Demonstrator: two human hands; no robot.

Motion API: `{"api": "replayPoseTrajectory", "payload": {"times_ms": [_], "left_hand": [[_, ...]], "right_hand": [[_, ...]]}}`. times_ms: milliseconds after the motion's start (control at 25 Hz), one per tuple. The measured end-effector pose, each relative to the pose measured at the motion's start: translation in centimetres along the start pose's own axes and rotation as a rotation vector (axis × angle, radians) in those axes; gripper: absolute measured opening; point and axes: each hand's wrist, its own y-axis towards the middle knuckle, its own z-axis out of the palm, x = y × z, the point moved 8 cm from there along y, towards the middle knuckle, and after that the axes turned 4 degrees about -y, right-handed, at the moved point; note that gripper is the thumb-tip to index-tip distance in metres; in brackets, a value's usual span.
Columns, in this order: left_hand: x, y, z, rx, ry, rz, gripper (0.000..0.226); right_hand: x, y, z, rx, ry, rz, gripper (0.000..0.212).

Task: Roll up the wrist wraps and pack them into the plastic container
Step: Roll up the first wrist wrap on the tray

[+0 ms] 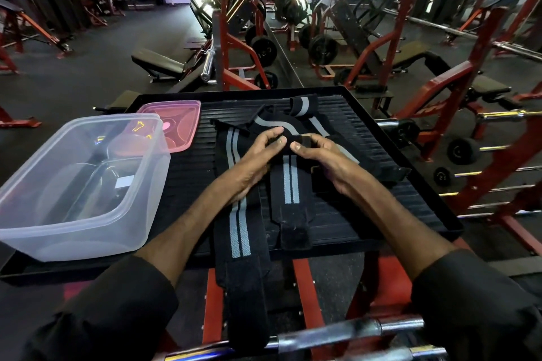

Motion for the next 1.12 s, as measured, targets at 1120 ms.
{"api": "replayPoseTrajectory", "payload": {"times_ms": [1120], "left_hand": [[0.5,-1.6,-1.0,0.051,0.025,-0.098,0.046]], "right_hand": [[0.0,-0.6,-0.6,0.078,0.0,0.025,0.036]]}}
